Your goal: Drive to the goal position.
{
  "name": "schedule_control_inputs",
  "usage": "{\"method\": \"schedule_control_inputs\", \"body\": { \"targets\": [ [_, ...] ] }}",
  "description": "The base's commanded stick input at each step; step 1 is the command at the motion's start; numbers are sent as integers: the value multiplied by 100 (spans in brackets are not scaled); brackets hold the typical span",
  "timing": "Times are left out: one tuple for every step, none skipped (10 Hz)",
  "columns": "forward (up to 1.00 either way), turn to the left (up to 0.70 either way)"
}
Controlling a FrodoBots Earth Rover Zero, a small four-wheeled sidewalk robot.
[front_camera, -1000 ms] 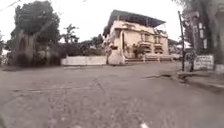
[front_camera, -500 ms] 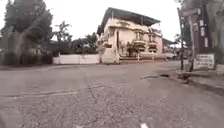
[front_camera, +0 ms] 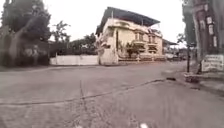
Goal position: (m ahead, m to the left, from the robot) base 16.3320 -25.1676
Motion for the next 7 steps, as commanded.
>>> {"method": "schedule_control_inputs", "body": {
  "targets": [
    [100,-27],
    [100,-27],
    [100,-25],
    [100,0],
    [100,-2],
    [100,-27],
    [100,-27]
  ]
}}
